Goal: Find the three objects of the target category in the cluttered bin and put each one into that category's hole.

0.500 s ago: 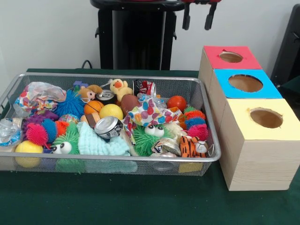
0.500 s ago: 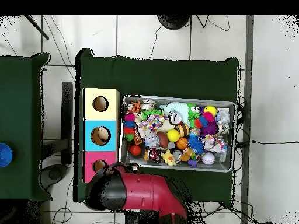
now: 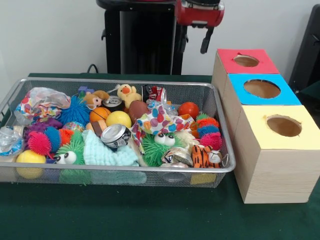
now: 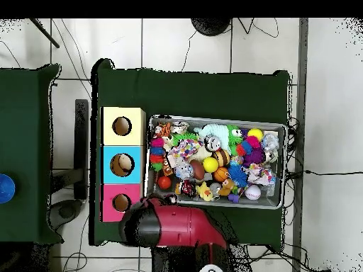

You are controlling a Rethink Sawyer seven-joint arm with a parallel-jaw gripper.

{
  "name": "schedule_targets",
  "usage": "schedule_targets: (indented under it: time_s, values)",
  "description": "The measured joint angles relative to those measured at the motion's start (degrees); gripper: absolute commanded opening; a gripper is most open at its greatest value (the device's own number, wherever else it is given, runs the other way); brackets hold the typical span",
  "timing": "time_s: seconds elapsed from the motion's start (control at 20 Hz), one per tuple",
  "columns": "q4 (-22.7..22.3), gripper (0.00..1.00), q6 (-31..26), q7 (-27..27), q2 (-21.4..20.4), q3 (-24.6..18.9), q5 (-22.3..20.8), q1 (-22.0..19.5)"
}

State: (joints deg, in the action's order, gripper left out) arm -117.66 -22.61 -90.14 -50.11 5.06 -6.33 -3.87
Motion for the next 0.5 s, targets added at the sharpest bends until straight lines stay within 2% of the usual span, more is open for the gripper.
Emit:
schedule_targets:
  time_s: [0.5]
  values:
    - [0.1, 1.00, 15.0, 0.0, 10.7, 1.9, 0.0, -0.1]
